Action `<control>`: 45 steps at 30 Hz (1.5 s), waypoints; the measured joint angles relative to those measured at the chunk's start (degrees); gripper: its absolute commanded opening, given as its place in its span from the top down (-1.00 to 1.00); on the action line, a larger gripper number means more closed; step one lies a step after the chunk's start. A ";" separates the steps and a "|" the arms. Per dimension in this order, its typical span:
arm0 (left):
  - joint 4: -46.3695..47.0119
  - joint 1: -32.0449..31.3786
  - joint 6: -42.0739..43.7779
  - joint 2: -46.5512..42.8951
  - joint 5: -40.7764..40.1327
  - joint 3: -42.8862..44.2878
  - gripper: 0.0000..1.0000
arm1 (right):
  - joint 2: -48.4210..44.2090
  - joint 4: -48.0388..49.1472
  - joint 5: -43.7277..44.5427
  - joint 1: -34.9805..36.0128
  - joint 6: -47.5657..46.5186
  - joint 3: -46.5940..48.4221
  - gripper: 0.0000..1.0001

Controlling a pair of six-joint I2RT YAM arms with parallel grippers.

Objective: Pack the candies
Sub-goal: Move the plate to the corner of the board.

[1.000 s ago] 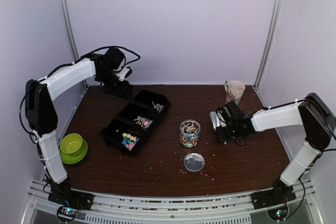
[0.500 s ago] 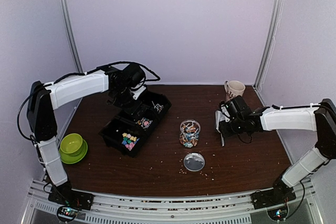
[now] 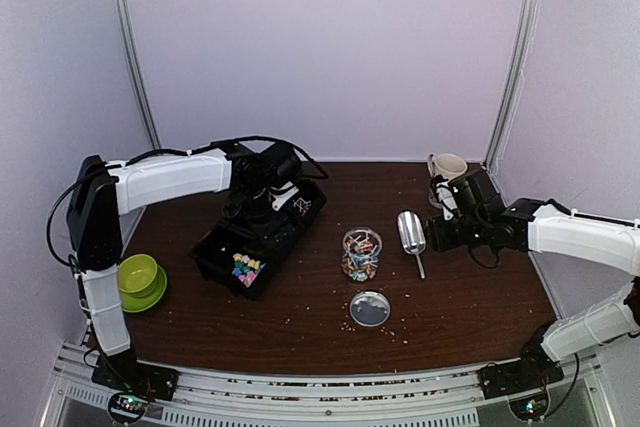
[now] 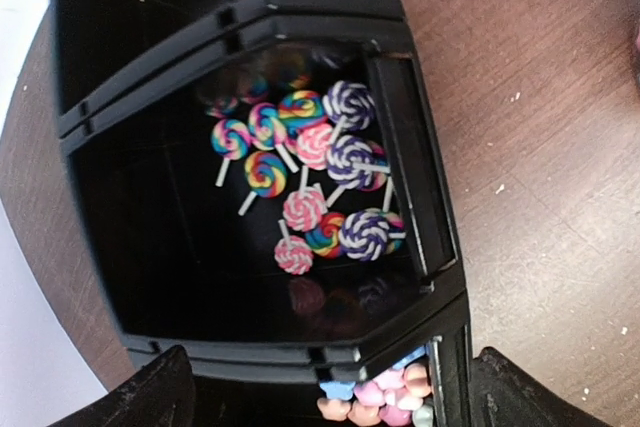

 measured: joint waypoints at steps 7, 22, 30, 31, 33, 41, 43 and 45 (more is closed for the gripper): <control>-0.13 -1.95 0.59 6.82 -1.29 1.38 -0.96 | -4.76 -1.62 0.07 0.26 0.07 0.00 -0.99; -0.02 -2.25 1.70 12.44 -5.70 4.68 -0.92 | -11.02 -2.58 1.57 0.37 -0.70 -0.02 -0.99; -0.13 -0.22 2.73 12.81 -10.43 4.68 -0.92 | -11.58 -2.56 1.46 0.37 -0.94 -0.42 -0.99; -0.11 2.03 3.23 12.81 -12.50 4.68 -0.93 | -11.56 -2.58 1.27 0.37 -0.96 -0.61 -0.99; -0.15 2.89 3.56 12.81 -13.03 4.81 -0.94 | -11.50 -2.58 0.96 0.42 -0.96 -0.96 -0.99; 0.22 11.10 5.09 12.94 -16.13 8.76 -0.96 | -10.05 -3.06 -0.04 3.19 -2.84 -0.96 -0.99; 0.31 12.90 5.27 13.29 -16.83 10.01 -0.96 | -9.97 -3.06 0.20 4.90 -4.00 -0.96 -0.99; 0.35 14.49 5.42 14.16 -17.40 11.65 -0.95 | -9.73 -3.06 0.79 6.91 -5.05 -0.96 -0.99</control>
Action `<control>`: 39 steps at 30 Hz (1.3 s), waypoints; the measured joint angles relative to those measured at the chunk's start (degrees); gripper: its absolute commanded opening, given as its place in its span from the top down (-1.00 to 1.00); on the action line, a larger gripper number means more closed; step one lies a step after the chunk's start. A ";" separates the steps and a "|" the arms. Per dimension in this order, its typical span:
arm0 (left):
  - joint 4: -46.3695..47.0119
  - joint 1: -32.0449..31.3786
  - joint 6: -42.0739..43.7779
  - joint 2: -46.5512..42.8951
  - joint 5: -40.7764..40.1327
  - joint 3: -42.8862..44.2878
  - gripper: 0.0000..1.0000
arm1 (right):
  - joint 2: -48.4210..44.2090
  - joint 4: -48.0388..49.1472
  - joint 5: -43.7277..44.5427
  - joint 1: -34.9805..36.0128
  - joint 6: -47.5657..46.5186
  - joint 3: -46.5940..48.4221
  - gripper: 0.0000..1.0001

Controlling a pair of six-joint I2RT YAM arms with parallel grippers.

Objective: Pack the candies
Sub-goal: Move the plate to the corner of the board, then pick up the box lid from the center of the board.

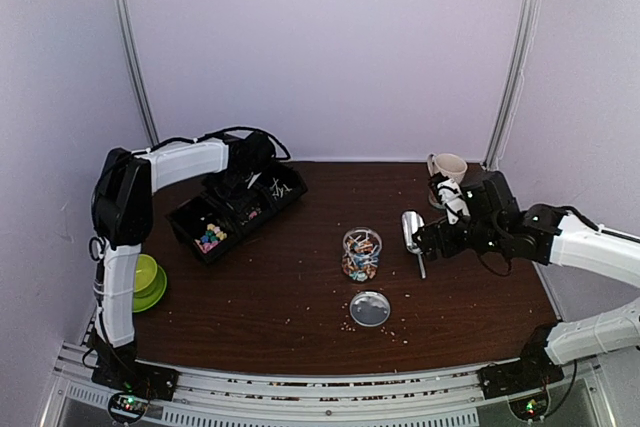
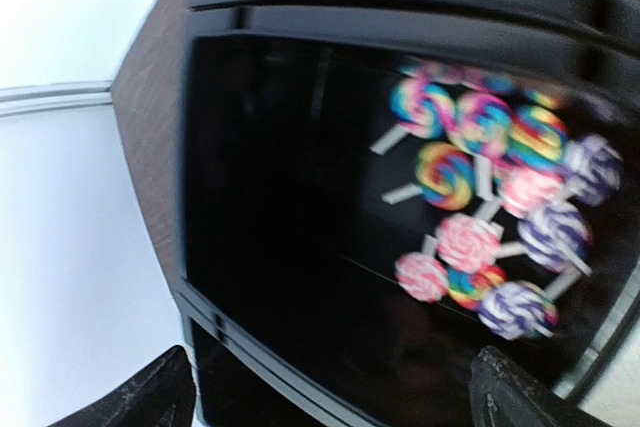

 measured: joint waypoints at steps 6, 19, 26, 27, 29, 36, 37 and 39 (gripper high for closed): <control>-0.11 1.20 0.00 1.57 -0.07 1.79 -0.96 | 1.09 0.81 2.78 7.28 -3.06 -0.63 -0.99; -1.29 -2.54 -3.13 -17.00 5.22 -1.97 -0.96 | 7.15 4.59 16.04 27.23 -11.85 -3.54 -0.80; -0.24 -6.80 -4.90 -29.18 8.79 -16.17 -0.96 | 14.75 4.11 21.27 34.45 -14.36 -3.54 -0.74; 0.07 -6.99 -5.09 -30.29 9.38 -18.43 -0.96 | 15.76 4.00 21.64 35.56 -14.56 -3.52 -0.73; 0.70 -7.06 -5.38 -32.85 10.82 -23.34 -0.96 | 17.35 3.85 22.21 37.11 -15.08 -3.48 -0.67; 3.80 -7.06 -5.40 -41.22 14.45 -33.53 -0.96 | 23.30 2.54 24.41 39.60 -16.17 -1.64 -0.47; 4.46 -7.06 -5.38 -42.01 14.64 -34.49 -0.96 | 24.46 2.14 24.44 39.67 -16.20 -0.90 -0.45; 5.88 -7.06 -5.35 -42.88 14.80 -36.13 -0.96 | 26.93 1.46 24.52 39.71 -16.13 0.92 -0.44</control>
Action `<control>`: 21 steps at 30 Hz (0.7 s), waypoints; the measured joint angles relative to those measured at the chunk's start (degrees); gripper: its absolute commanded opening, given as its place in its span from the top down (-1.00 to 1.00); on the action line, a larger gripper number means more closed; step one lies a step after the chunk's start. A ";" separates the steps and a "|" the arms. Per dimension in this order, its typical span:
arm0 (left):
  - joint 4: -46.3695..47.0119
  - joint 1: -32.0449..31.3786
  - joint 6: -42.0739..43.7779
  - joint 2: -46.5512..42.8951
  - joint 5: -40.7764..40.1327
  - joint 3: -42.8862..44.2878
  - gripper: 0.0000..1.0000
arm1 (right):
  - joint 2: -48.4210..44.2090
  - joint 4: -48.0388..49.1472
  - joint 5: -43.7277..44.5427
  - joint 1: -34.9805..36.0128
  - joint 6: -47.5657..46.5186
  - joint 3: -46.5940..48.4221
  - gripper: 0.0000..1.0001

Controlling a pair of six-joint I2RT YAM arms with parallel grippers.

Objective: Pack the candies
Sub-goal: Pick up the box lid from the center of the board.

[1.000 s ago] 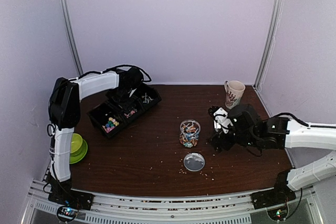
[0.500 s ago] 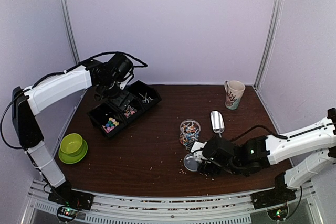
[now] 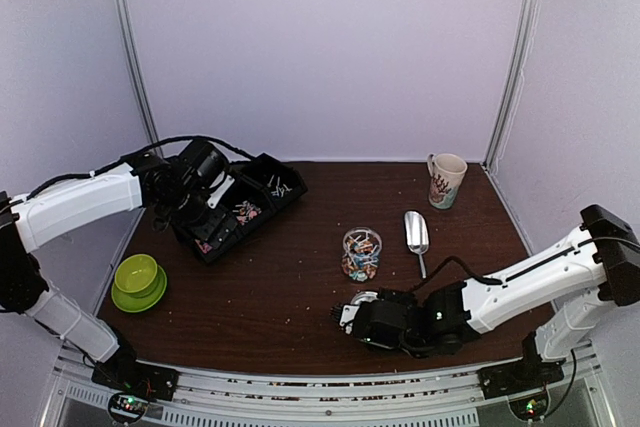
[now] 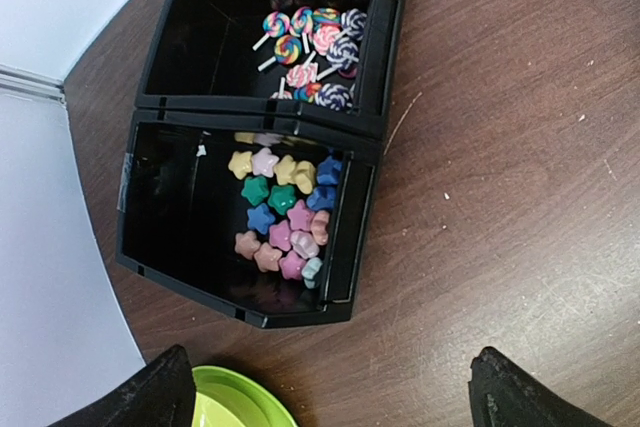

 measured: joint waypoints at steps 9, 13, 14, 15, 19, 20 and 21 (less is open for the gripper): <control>2.71 0.00 0.02 0.02 0.28 -1.66 -0.96 | 5.44 -1.90 0.28 0.26 -0.96 3.80 -0.37; 3.15 0.00 0.02 0.02 0.28 -1.68 -0.96 | 6.38 -2.54 0.24 0.26 -1.01 4.28 -0.33; 3.21 0.00 0.02 0.02 0.28 -1.70 -0.96 | 6.73 -2.80 0.22 0.26 -1.01 4.42 -0.32; 3.26 0.00 0.02 0.02 0.31 -1.73 -0.95 | 7.15 -3.02 0.22 0.28 -1.03 4.57 -0.32; 3.34 0.00 0.02 0.02 0.28 -1.75 -0.96 | 9.49 -3.96 0.24 0.28 -1.03 5.62 -0.31; 3.43 0.00 0.02 0.02 0.28 -1.77 -0.96 | 9.55 -3.96 0.26 0.28 -1.03 5.66 -0.30; 3.52 0.00 0.02 0.02 0.28 -1.77 -0.95 | 9.79 -4.20 0.35 0.28 -1.01 5.97 -0.29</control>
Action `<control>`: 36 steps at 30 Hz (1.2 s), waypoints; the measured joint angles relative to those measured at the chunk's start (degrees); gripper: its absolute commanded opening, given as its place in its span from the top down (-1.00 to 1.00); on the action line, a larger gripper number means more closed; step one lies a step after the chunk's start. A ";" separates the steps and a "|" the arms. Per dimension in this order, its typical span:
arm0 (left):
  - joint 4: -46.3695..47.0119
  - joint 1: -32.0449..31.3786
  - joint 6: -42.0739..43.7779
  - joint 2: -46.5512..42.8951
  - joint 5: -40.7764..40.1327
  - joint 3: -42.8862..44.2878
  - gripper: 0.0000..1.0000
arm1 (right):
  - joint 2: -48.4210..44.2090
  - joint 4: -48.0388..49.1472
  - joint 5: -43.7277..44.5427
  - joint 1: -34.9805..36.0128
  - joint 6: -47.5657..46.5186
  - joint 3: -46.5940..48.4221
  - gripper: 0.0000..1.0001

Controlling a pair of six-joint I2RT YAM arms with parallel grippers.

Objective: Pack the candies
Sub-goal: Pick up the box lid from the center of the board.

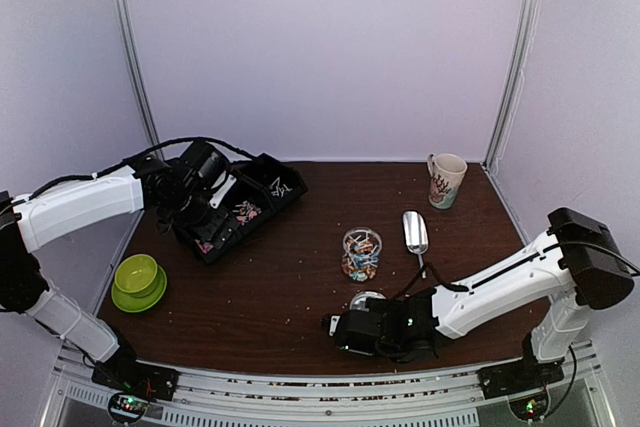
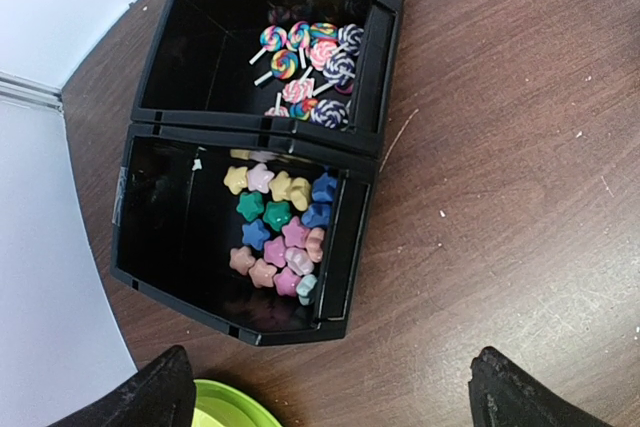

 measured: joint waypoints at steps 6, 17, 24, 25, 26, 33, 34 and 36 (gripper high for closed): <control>0.31 0.00 0.00 0.00 0.00 0.00 -0.96 | 0.96 -0.68 0.00 0.00 0.09 1.16 -0.21; 0.37 0.00 0.00 0.00 0.00 0.00 -0.96 | 1.18 -2.47 -1.53 -0.02 -0.15 2.62 -0.06; 0.37 0.00 0.00 0.00 0.00 0.00 -0.96 | 1.75 -3.10 -3.30 -0.52 -0.20 2.89 -0.04; 0.37 0.00 0.00 0.00 0.00 -0.02 -0.95 | 1.81 -3.28 -3.52 -0.63 -0.17 3.06 -0.04; 0.37 0.00 0.00 0.00 0.00 0.00 -0.96 | 1.95 -3.45 -3.67 -0.79 -0.15 3.23 -0.02; 0.37 0.00 0.00 0.00 -0.02 -0.02 -0.95 | 3.37 -4.31 -4.39 -1.97 0.09 4.90 0.24; 0.37 0.00 0.00 0.00 -0.04 -0.02 -0.96 | 3.43 -4.35 -4.55 -2.19 0.17 4.94 0.28; 0.37 -0.04 0.00 0.00 -0.02 -0.02 -0.96 | 3.45 -4.68 -5.07 -2.49 0.09 4.94 0.33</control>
